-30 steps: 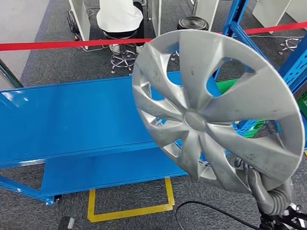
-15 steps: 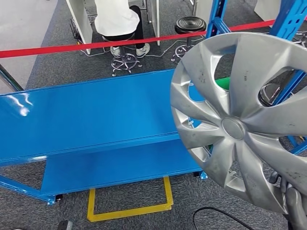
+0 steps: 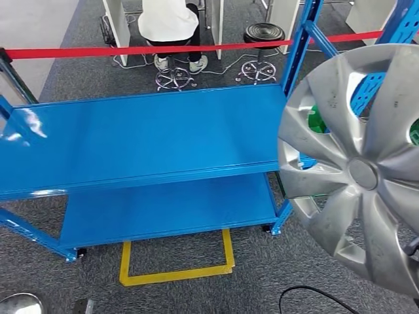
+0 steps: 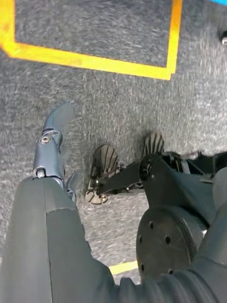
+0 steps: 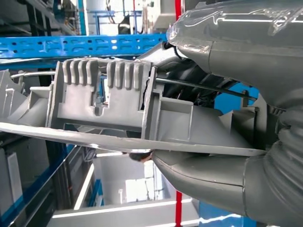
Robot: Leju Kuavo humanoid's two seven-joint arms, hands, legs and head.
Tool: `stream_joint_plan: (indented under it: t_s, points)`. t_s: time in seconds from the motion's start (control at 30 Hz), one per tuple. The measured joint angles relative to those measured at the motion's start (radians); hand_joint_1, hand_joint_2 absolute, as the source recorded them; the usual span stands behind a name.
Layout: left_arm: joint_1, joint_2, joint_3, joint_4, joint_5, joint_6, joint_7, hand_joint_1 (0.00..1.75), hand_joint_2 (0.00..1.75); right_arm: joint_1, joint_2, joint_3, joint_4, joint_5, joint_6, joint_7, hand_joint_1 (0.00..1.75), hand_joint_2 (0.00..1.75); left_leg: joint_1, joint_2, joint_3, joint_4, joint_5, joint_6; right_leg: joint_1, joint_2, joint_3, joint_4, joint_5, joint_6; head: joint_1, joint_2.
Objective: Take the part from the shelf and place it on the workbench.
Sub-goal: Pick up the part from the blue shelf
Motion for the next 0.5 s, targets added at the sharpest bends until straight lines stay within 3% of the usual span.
stream_joint_plan:
  t_s: [0.07, 0.1, 0.13, 0.2, 0.27, 0.3, 0.33, 0.4, 0.43, 0.5]
  points:
    - [0.000, -0.001, 0.001, 0.000, -0.004, 0.004, 0.000, 0.00, 1.75, 0.000, 0.006, -0.013, 0.000, 0.004, 0.002, 0.000, 1.75, 1.75, -0.001, 0.003, -0.025, 0.001, 0.021, 0.004, 0.000, -0.001, -0.026, 0.129, -0.089, 0.006, 0.002, 0.000]
    - [0.000, -0.002, 0.001, 0.000, -0.005, 0.009, 0.001, 0.00, 1.75, 0.000, 0.010, -0.018, 0.000, 0.010, 0.004, 0.000, 1.75, 1.75, -0.002, 0.004, -0.037, 0.002, 0.031, 0.004, 0.001, -0.001, -0.027, 0.175, -0.103, 0.007, 0.002, 0.000]
    - [0.000, -0.002, 0.002, 0.000, -0.006, 0.016, 0.001, 0.00, 1.75, 0.000, 0.015, -0.025, 0.000, 0.019, 0.010, 0.001, 1.75, 1.75, -0.003, 0.005, -0.050, 0.003, 0.041, 0.003, 0.001, -0.001, -0.013, 0.190, -0.094, 0.007, 0.001, 0.000]
    - [0.000, -0.004, 0.004, 0.000, -0.003, 0.027, 0.001, 0.00, 1.75, 0.000, 0.029, -0.041, -0.001, 0.045, 0.022, 0.005, 1.75, 1.75, -0.003, 0.005, -0.072, 0.005, 0.059, -0.002, 0.000, -0.001, 0.071, 0.109, -0.044, 0.006, 0.001, 0.000]
    - [0.000, -0.006, 0.005, 0.000, -0.005, 0.031, -0.002, 0.00, 1.75, -0.001, 0.044, -0.059, -0.005, 0.070, 0.031, 0.010, 1.75, 1.75, -0.005, 0.004, -0.089, 0.009, 0.075, -0.011, 0.001, 0.000, 0.181, -0.040, -0.038, 0.001, 0.001, 0.000]
    - [0.000, -0.006, 0.005, 0.000, -0.006, 0.032, -0.004, 0.00, 1.75, 0.000, 0.050, -0.068, -0.008, 0.079, 0.035, 0.013, 1.75, 1.75, -0.006, 0.004, -0.093, 0.011, 0.082, -0.015, 0.002, 0.001, 0.212, -0.092, -0.047, -0.002, 0.001, 0.000]
    - [0.001, -0.007, 0.005, 0.000, -0.007, 0.032, -0.007, 0.00, 1.75, 0.001, 0.057, -0.077, -0.011, 0.084, 0.038, 0.015, 1.75, 1.75, -0.007, 0.003, -0.095, 0.012, 0.089, -0.021, 0.005, 0.001, 0.224, -0.118, -0.056, -0.006, 0.002, 0.000]
    - [0.003, -0.008, 0.005, 0.000, -0.009, 0.031, -0.013, 0.00, 1.75, 0.002, 0.071, -0.097, -0.013, 0.085, 0.045, 0.023, 1.75, 1.75, -0.004, 0.002, -0.099, 0.012, 0.099, -0.033, 0.006, 0.000, 0.210, -0.122, -0.045, -0.022, 0.003, 0.000]
    - [0.004, -0.008, 0.005, 0.000, -0.010, 0.031, -0.016, 0.00, 1.75, 0.000, 0.078, -0.108, -0.014, 0.083, 0.048, 0.029, 1.75, 1.75, -0.003, 0.002, -0.105, 0.019, 0.085, -0.040, 0.005, -0.001, 0.201, -0.121, -0.037, -0.032, 0.002, 0.000]
    - [0.006, -0.008, 0.006, 0.000, -0.013, 0.029, -0.019, 0.00, 1.75, -0.003, 0.089, -0.131, -0.014, 0.073, 0.057, 0.044, 1.75, 1.75, 0.000, 0.002, -0.130, 0.082, 0.008, -0.052, 0.002, -0.003, 0.181, -0.123, -0.015, -0.047, -0.001, 0.000]
